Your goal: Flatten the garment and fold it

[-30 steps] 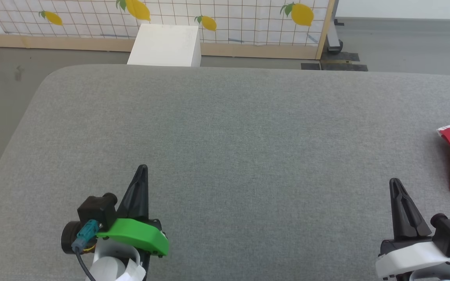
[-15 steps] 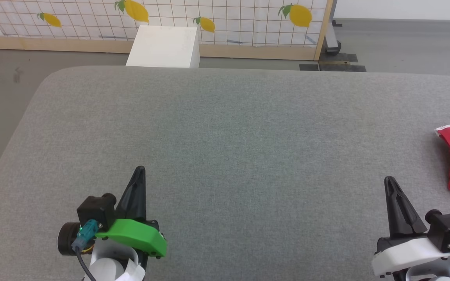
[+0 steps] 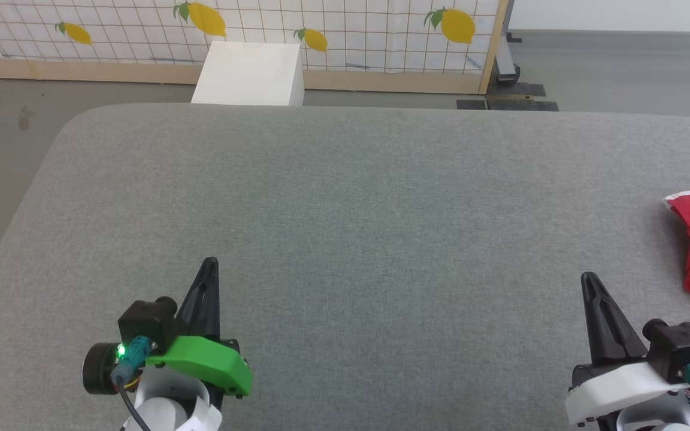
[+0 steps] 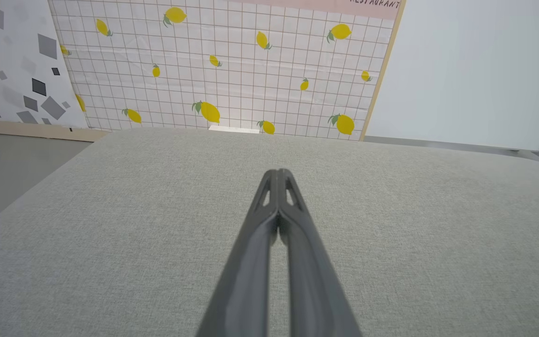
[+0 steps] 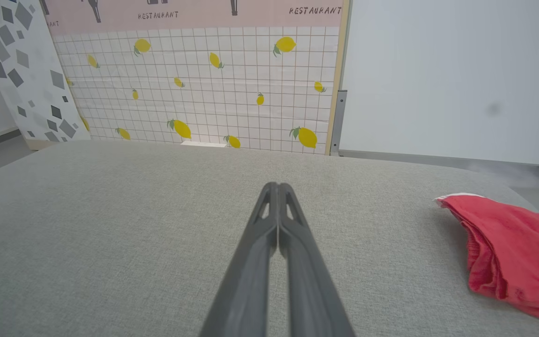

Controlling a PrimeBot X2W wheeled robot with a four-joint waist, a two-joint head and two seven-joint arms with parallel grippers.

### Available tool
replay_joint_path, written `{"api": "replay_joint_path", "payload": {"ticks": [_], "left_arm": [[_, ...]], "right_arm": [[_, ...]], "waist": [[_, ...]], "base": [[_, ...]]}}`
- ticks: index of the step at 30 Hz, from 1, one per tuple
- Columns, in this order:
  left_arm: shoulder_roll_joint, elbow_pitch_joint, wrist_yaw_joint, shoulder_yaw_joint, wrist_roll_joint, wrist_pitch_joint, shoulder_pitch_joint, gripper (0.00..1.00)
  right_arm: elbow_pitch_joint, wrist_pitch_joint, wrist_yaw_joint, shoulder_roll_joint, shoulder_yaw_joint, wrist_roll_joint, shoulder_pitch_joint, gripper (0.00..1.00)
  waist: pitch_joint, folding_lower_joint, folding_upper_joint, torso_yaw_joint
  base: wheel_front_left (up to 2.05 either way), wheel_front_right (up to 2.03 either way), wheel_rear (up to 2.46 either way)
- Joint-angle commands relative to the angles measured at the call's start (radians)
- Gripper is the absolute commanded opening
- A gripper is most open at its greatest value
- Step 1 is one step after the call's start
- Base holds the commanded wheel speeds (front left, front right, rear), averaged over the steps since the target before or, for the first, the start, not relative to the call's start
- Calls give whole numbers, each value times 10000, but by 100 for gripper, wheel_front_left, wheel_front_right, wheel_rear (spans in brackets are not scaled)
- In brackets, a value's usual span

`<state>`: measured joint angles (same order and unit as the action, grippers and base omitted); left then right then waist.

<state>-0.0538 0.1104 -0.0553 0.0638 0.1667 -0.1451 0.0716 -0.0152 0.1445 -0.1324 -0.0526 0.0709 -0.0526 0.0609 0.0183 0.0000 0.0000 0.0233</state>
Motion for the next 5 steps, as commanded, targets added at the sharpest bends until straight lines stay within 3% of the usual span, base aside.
{"api": "replay_joint_path", "payload": {"ticks": [1, 5], "left_arm": [[16, -87, 82, -56, -113, 64, -185, 0], [17, -146, 110, -90, -203, 145, -216, 0]], "right_arm": [[65, -64, 8, 11, -45, 100, -186, 0], [70, -145, 8, 12, -84, 125, -211, 0]], "waist": [[-4, 0, 0, -5], [-14, 0, 0, -18]], "base": [[0, 0, 0], [0, 0, 0]]}}
